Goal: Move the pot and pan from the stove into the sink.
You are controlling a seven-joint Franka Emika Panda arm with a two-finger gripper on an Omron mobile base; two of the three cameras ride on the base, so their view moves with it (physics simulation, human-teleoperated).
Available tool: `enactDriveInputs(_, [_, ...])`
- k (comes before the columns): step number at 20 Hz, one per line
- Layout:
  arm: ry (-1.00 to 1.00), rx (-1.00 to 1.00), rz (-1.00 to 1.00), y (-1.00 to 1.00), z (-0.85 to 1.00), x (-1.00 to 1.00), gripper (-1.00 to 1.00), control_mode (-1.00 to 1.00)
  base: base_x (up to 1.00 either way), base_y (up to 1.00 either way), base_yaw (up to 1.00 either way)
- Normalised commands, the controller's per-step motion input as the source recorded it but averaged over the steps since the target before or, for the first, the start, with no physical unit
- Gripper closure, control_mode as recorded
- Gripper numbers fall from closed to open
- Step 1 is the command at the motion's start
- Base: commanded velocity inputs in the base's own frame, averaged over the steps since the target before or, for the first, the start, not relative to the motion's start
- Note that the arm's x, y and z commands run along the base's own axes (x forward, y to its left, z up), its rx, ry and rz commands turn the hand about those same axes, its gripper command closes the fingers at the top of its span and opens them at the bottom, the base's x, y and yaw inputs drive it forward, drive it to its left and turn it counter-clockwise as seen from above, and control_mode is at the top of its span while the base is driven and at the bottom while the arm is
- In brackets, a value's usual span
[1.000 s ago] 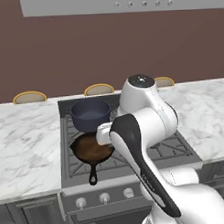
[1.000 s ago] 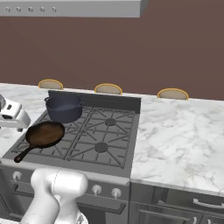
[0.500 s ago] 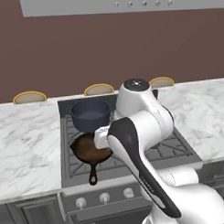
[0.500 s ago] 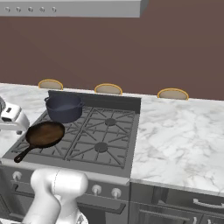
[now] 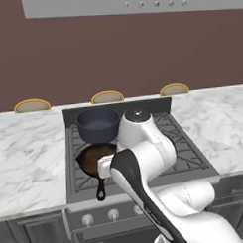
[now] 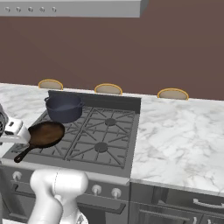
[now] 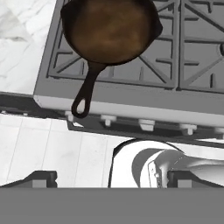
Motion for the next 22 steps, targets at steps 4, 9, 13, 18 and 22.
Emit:
enactDriveInputs(4, [0.00,0.00,0.00,0.18,-0.51,0.07,-1.00,-1.00,0.00,0.00,0.00])
enactDriveInputs(9, [0.00,0.00,0.00,0.23,-0.43,0.27,-1.00,-1.00,0.00,0.00,0.00])
enactDriveInputs(13, [0.00,0.00,-0.01,0.27,-0.36,0.43,-1.00,-1.00,0.00,0.00,0.00])
enactDriveInputs(18, [0.00,0.00,-0.03,0.30,-0.36,0.48,-1.00,-1.00,0.00,0.00,0.00])
enactDriveInputs(22, [0.00,-0.01,-0.04,0.28,-0.38,0.44,-1.00,-1.00,0.00,0.00,0.00])
